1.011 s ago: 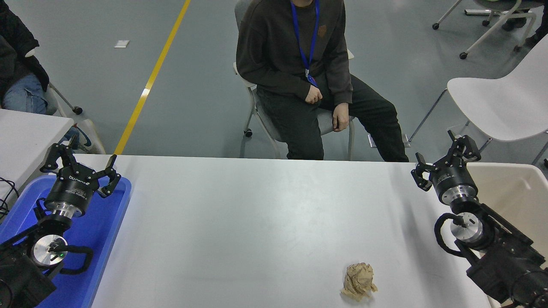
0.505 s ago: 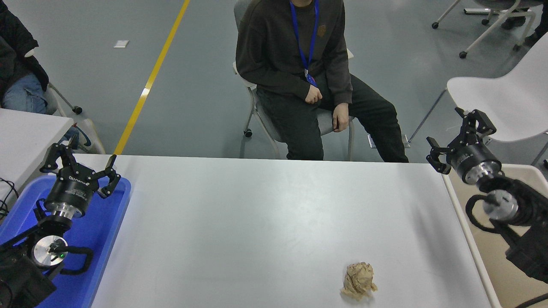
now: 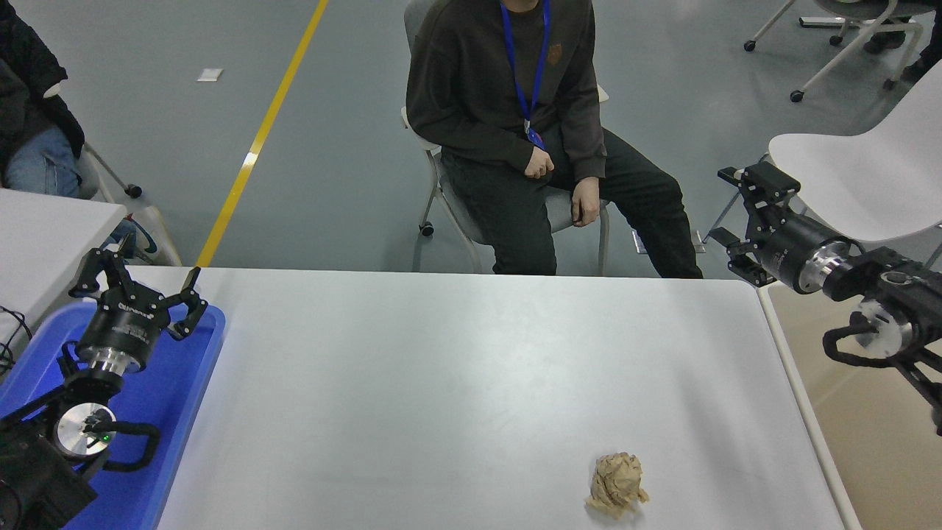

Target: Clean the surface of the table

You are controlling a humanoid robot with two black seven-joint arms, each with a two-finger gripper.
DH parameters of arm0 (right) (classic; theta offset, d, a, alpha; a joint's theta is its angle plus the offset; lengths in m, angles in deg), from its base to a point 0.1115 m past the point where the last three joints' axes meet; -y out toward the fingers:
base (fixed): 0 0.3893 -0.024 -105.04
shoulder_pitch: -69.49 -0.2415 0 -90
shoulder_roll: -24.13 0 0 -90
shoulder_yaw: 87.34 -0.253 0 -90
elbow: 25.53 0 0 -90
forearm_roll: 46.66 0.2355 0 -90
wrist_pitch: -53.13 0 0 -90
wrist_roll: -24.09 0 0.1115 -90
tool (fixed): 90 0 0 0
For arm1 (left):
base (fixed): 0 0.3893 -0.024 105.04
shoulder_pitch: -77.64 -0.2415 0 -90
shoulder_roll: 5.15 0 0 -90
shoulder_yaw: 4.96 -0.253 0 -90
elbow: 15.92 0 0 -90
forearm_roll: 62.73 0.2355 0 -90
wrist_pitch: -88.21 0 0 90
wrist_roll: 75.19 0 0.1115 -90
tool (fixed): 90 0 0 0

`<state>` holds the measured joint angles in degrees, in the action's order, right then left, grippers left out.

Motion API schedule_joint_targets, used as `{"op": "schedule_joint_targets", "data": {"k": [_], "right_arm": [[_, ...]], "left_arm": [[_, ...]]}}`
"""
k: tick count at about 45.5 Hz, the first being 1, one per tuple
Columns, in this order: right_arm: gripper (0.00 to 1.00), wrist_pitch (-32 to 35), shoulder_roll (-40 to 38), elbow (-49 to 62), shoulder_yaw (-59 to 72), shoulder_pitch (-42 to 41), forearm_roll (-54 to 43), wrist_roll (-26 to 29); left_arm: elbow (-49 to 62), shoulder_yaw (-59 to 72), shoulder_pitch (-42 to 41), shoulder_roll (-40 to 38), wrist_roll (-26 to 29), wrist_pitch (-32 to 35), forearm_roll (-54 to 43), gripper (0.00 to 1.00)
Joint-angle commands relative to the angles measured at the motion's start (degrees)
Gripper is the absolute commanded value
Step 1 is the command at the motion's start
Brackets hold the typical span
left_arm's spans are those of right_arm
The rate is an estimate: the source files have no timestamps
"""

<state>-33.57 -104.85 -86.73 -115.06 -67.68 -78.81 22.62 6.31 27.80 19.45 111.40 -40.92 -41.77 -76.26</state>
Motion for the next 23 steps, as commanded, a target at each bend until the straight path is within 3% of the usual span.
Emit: {"op": "schedule_joint_targets", "data": {"k": [1, 14, 23], "right_arm": [[0.99, -2.25, -4.18, -12.53, 9.42, -5.21, -7.31, 11.66], [0.99, 2.14, -4.71, -20.18, 34.56, -24.1, -15.05, 14.74], [0.99, 6.88, -1.11, -24.05, 41.68, -28.24, -15.75, 17.03]], "left_arm": [[0.0, 0.02, 0.0, -0.01, 0.0, 0.0, 0.0, 1.0], [0.0, 0.02, 0.0, -0.01, 0.0, 0.0, 0.0, 1.0], [0.0, 0.02, 0.0, -0.01, 0.0, 0.0, 0.0, 1.0]]}}
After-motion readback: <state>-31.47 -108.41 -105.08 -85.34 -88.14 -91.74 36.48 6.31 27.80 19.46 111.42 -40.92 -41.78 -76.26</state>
